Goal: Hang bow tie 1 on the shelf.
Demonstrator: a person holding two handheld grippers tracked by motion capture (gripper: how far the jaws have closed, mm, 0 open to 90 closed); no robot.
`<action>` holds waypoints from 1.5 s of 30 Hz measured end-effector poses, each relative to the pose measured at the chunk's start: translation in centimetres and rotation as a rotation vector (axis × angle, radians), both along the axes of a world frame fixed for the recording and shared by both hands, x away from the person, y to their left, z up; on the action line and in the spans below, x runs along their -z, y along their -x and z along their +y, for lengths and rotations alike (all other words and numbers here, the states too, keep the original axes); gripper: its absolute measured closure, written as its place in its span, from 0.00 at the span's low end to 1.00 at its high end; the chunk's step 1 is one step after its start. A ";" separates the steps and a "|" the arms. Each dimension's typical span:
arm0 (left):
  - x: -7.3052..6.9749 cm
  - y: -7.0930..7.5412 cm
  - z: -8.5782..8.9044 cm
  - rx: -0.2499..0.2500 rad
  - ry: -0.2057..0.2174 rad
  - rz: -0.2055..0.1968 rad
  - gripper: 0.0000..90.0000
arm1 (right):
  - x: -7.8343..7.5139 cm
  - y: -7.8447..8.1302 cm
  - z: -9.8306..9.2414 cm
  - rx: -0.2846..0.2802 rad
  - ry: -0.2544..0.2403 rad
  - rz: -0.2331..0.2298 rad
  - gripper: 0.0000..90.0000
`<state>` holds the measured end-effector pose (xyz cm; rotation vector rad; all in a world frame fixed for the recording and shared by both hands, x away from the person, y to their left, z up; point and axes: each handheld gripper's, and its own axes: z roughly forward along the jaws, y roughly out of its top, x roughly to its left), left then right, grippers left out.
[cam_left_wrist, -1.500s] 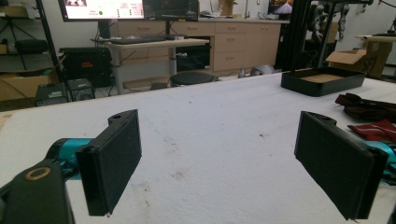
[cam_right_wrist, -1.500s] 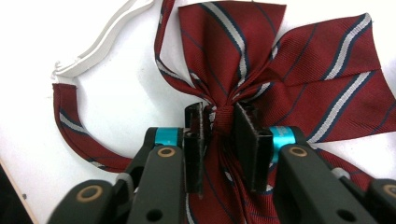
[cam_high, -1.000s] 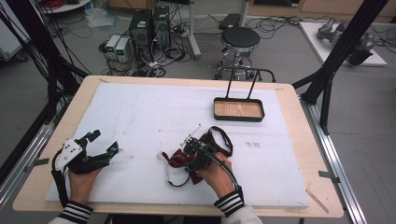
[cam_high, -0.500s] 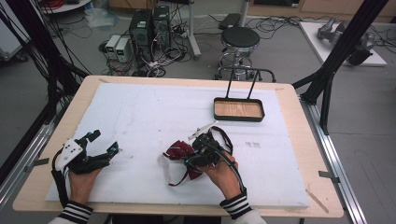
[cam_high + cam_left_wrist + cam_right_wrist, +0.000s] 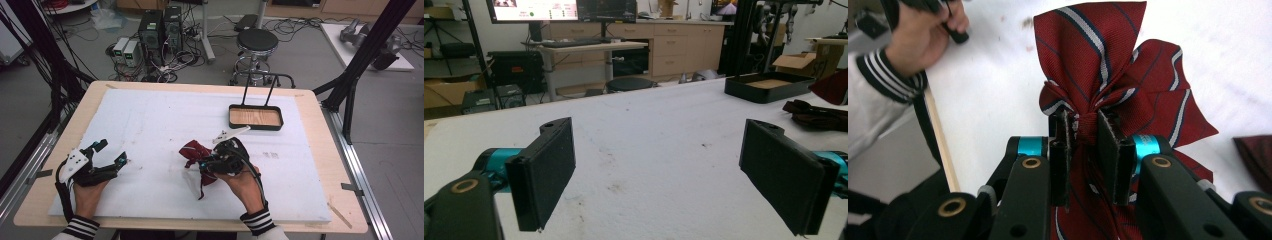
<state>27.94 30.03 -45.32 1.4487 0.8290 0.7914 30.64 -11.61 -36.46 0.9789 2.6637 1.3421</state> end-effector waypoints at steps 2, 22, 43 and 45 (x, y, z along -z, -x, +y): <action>0.0 0.0 0.0 0.001 -0.001 0.001 0.17 | -0.4 0.1 -0.3 0.018 -0.017 -0.017 0.85; 0.0 0.0 0.0 -0.001 -0.001 0.000 0.17 | -4.6 0.0 -7.8 0.316 -0.148 -0.247 0.85; 0.0 0.0 0.0 -0.001 -0.005 0.000 0.17 | -5.4 -0.9 -13.9 0.545 -0.154 -0.453 0.85; 0.0 0.0 0.0 -0.001 -0.005 0.000 0.17 | -5.7 -1.2 -14.7 0.576 -0.150 -0.474 0.85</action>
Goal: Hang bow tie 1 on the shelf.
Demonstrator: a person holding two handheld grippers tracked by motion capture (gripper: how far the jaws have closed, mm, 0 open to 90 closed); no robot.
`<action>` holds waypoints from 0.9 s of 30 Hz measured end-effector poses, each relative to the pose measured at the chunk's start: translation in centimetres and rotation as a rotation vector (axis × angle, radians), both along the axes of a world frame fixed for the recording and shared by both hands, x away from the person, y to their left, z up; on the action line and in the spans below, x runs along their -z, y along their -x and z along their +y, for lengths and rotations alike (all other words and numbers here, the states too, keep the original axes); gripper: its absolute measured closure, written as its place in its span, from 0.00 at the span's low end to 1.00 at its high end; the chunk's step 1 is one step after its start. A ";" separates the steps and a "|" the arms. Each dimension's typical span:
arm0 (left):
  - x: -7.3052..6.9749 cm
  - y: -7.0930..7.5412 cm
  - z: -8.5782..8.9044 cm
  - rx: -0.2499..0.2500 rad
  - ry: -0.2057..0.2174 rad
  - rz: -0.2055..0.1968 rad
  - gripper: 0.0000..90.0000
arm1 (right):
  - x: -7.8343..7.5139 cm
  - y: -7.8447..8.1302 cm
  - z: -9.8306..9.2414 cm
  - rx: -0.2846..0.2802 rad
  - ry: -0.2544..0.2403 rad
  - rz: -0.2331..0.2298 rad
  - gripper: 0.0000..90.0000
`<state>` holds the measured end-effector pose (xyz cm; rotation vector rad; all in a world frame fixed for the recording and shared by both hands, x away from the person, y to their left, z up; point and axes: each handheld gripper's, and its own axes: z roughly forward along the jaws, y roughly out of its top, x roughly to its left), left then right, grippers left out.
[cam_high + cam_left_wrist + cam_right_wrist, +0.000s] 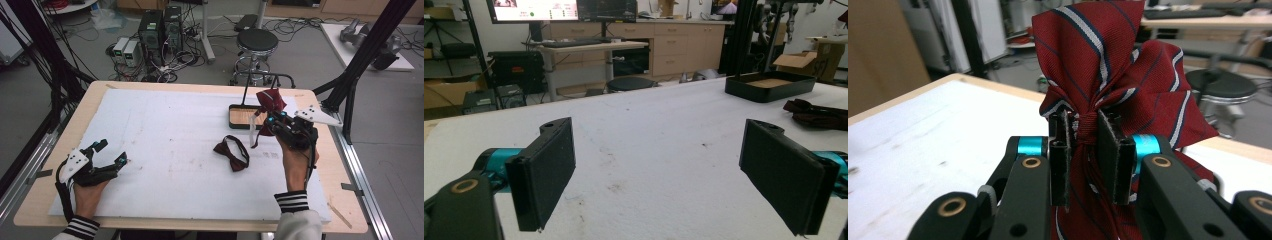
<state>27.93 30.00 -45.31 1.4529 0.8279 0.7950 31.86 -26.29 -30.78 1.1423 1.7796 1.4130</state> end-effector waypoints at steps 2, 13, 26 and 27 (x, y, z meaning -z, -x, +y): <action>0.0 0.0 0.0 -0.001 0.000 0.000 0.17 | -0.2 -0.2 -0.4 0.018 -0.002 -0.006 0.85; 0.0 0.0 0.0 0.000 0.001 0.000 0.17 | -1.2 -2.2 -2.5 0.099 0.021 -0.033 0.85; 0.0 0.0 0.0 -0.001 0.000 -0.002 0.17 | -1.8 -5.9 -4.6 0.160 0.045 -0.018 0.85; 0.0 0.0 0.0 -0.001 0.000 -0.002 0.17 | -1.9 -6.2 -4.7 0.164 0.047 -0.017 0.85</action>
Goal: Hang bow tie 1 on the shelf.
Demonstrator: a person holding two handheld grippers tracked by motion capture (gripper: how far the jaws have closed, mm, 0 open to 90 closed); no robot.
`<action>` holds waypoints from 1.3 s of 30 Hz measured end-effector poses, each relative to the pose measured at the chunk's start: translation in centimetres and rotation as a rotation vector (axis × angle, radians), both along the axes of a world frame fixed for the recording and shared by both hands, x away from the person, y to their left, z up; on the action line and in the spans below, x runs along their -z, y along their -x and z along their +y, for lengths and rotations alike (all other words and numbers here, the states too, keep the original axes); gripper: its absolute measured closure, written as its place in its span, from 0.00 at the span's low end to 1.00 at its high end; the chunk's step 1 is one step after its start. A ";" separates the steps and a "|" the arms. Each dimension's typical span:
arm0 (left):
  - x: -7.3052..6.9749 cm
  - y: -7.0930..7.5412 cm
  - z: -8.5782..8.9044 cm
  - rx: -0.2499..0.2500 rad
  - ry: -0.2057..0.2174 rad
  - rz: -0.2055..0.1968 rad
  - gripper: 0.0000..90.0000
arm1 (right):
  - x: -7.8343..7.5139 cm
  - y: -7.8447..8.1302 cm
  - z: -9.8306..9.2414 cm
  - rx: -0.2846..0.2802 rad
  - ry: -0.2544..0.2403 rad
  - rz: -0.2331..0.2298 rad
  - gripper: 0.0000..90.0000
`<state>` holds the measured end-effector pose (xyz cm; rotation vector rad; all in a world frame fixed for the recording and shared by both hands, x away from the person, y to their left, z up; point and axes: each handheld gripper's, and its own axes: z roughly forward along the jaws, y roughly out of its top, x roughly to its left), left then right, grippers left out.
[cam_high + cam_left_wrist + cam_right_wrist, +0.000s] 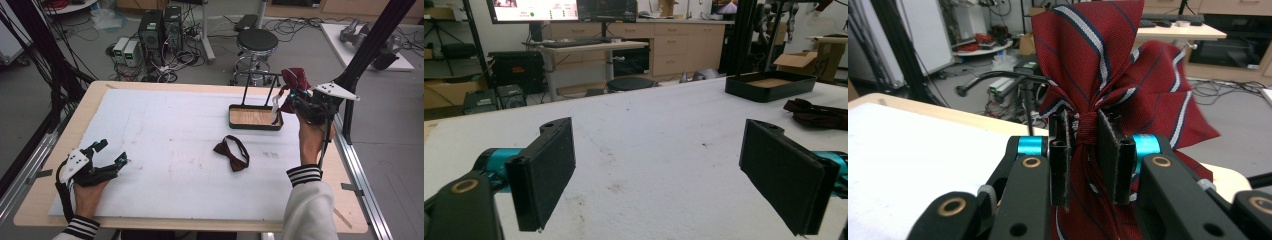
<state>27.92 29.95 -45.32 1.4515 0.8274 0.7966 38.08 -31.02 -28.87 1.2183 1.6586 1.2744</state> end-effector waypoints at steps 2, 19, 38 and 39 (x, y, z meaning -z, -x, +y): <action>0.0 0.0 0.0 -0.001 -0.001 0.000 0.17 | -0.1 -0.6 -0.2 0.011 0.011 0.007 0.85; 0.0 0.0 0.0 0.001 -0.005 0.000 0.17 | 0.9 -4.2 -2.6 0.061 -0.025 0.039 0.85; 0.0 0.0 0.0 0.001 -0.006 0.000 0.17 | 2.4 -5.2 -4.5 0.124 -0.059 0.117 0.85; 0.0 0.0 0.0 0.001 -0.005 0.000 0.17 | 2.5 -5.3 -4.6 0.130 -0.056 0.123 0.85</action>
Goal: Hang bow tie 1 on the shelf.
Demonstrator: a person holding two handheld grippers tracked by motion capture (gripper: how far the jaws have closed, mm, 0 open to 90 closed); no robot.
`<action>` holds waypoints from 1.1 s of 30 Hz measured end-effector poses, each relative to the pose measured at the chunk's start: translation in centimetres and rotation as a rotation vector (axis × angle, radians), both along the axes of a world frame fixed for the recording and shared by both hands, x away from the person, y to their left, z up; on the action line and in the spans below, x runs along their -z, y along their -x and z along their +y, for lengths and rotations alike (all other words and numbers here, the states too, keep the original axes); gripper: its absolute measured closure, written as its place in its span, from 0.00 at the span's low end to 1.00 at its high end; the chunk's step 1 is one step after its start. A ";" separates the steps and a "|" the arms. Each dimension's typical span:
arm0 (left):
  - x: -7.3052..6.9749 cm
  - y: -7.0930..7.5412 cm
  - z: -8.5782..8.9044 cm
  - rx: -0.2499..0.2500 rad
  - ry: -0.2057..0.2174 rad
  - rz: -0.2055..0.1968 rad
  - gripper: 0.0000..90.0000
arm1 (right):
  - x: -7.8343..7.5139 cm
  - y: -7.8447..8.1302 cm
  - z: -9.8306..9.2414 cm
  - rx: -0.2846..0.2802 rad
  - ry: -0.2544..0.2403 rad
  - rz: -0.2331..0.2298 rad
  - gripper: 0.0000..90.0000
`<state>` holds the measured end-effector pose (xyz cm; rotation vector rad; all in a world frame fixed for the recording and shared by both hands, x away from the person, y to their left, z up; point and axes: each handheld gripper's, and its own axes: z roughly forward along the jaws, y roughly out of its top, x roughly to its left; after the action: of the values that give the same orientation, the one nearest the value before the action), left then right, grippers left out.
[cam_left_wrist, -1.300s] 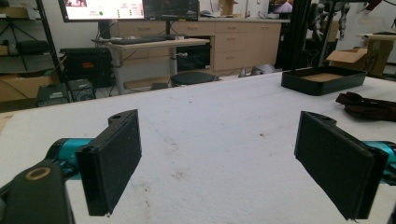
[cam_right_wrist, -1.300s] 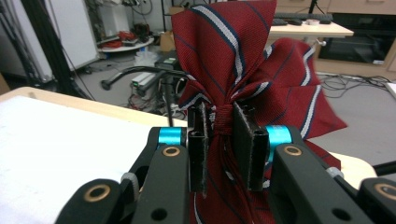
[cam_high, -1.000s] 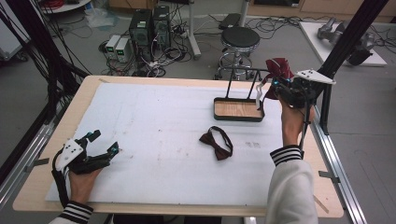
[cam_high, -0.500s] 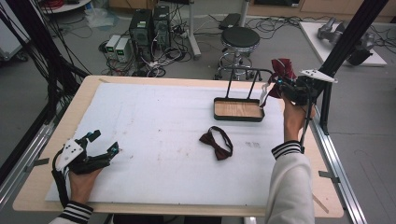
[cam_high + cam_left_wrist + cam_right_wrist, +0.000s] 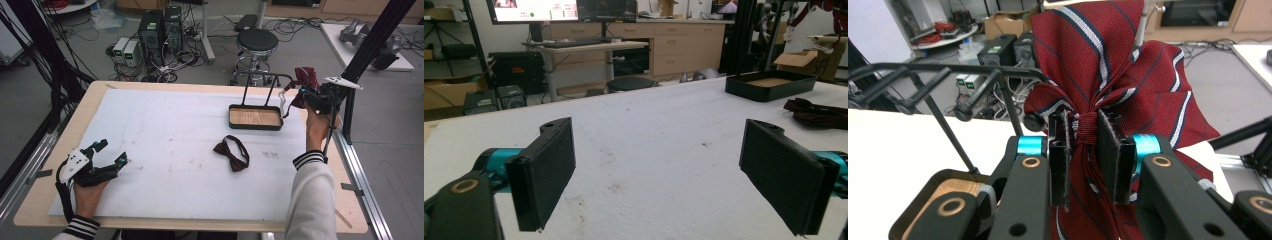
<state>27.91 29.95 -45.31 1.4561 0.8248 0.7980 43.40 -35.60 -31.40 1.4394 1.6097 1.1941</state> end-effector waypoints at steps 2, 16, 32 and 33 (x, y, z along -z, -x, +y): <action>0.0 0.0 0.0 -0.001 0.000 0.000 0.17 | 0.2 -0.1 -0.2 0.006 -0.007 0.012 0.85; 0.0 0.0 0.0 -0.001 0.001 -0.001 0.17 | 1.7 -1.3 0.2 0.023 -0.040 0.132 0.85; 0.0 0.0 0.0 -0.001 -0.001 -0.001 0.17 | 3.3 -2.0 0.6 -0.028 -0.040 0.213 0.85; 0.0 0.0 0.0 -0.001 -0.001 -0.001 0.17 | 3.3 -2.0 0.7 -0.027 -0.044 0.213 0.85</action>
<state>27.91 29.94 -45.31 1.4563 0.8250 0.7997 45.40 -34.95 -34.65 1.6233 1.7599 1.1280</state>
